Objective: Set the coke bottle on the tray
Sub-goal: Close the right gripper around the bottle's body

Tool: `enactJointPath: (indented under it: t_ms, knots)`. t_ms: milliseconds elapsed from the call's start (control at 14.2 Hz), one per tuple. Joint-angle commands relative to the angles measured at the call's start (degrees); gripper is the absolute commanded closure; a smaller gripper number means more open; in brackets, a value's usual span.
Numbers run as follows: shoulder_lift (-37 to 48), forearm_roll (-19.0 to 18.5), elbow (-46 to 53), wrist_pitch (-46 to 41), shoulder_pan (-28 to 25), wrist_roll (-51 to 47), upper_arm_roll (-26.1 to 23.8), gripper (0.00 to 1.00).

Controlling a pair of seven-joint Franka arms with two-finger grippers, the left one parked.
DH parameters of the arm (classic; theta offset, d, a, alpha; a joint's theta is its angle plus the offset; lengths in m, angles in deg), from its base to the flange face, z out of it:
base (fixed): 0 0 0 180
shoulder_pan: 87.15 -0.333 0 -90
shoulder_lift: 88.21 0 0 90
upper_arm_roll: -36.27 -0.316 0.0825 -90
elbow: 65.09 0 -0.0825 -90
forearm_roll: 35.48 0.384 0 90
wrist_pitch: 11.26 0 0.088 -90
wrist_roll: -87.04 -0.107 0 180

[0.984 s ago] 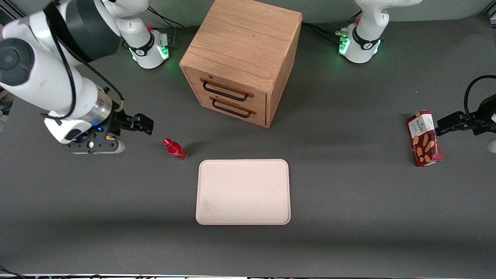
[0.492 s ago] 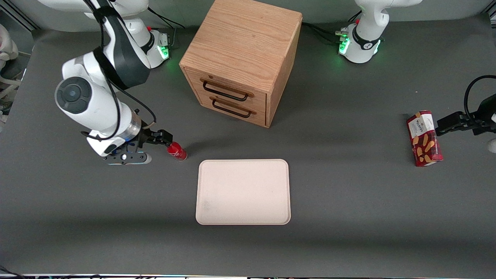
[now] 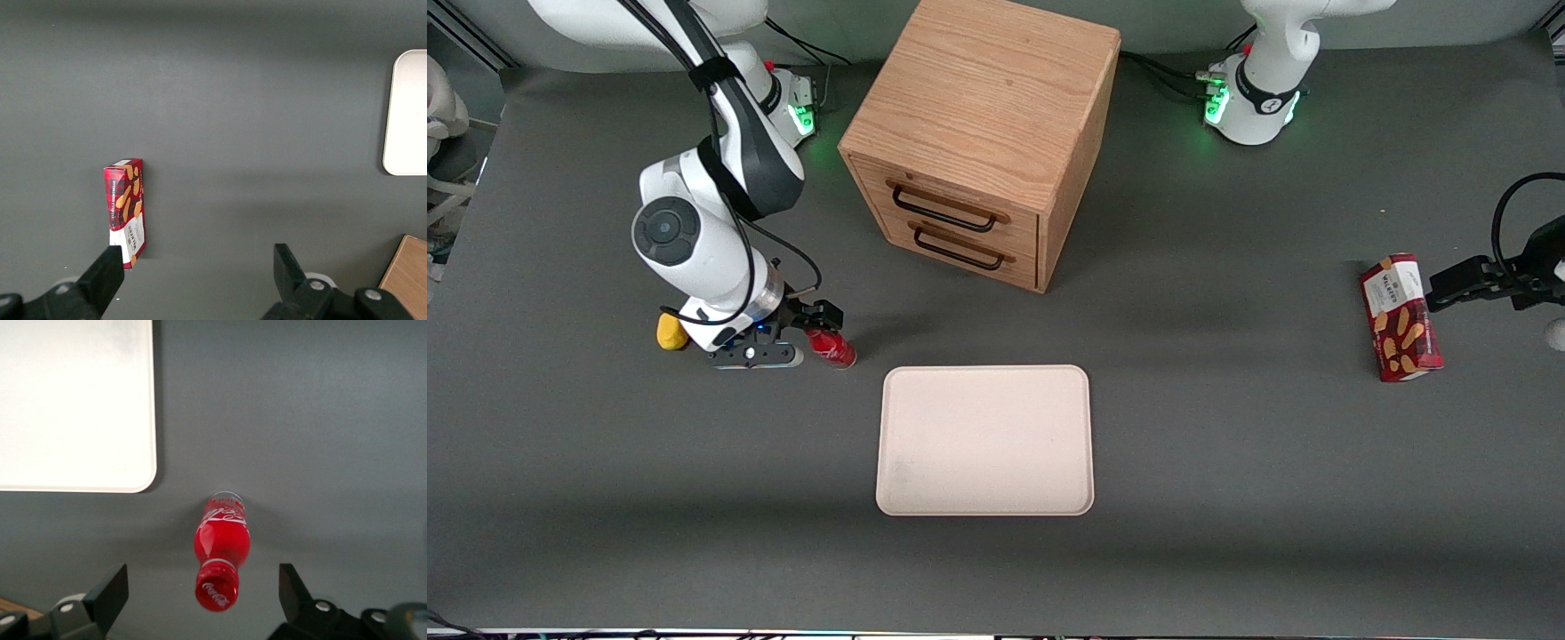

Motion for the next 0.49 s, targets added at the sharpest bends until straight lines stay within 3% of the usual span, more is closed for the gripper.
enactJointPath:
  t_ms: [0,352,422]
  knots:
    - [1.60,0.00,-4.65,4.44,-0.25,-0.77,0.26,0.00]
    - [0.63,0.00,-5.89,6.56,-0.25,-0.77,0.26,0.01]
    - [0.63,0.00,-5.89,6.56,-0.25,-0.69,0.35,0.10]
